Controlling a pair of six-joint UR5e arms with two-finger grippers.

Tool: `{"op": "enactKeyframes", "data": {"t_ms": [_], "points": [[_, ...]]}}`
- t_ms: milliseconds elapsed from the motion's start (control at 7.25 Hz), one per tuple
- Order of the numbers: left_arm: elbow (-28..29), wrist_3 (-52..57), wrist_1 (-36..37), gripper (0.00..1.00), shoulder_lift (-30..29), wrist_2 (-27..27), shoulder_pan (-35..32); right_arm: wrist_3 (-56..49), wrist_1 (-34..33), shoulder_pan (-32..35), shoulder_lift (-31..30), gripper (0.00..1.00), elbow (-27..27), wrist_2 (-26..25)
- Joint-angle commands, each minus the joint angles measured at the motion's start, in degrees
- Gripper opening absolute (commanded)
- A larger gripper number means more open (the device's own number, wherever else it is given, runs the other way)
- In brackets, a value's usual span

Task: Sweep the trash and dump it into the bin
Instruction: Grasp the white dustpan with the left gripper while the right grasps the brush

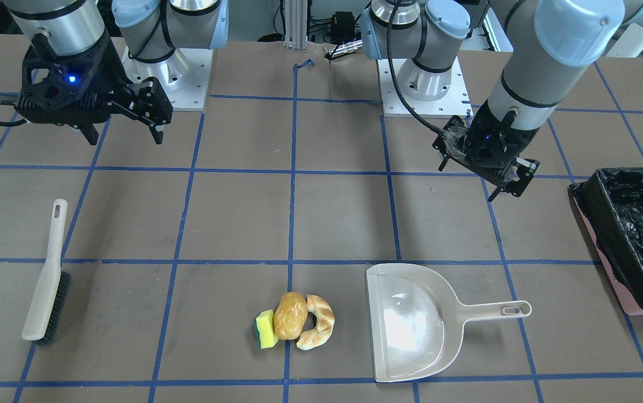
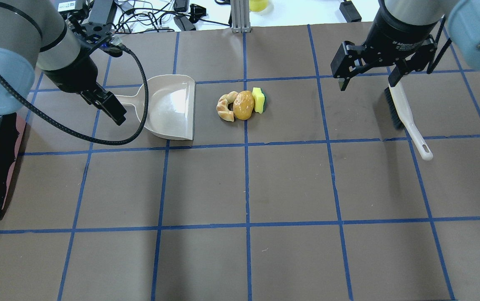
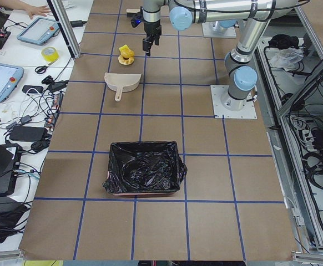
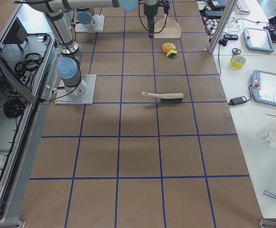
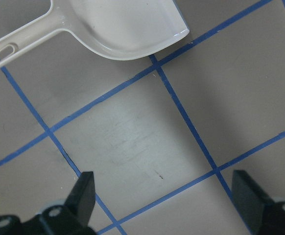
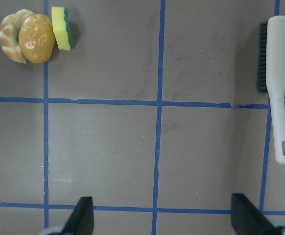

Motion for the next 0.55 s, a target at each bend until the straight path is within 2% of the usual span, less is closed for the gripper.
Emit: {"op": "enactKeyframes", "data": {"t_ms": [0, 276, 414], "points": [[0.2, 17.1, 4.1, 0.97, -5.0, -0.6, 5.3, -2.7, 0.0, -5.2, 5.2, 1.0, 0.8, -0.2], [0.2, 28.6, 10.5, 0.98, -10.1, -0.1, 5.7, -14.0, -5.6, -13.1, 7.6, 0.96, 5.2, -2.9], [0.2, 35.4, 13.8, 0.99, -12.5, 0.0, 5.7, -19.9, -13.1, -16.7, 8.4, 0.96, 9.9, -4.5]]}}
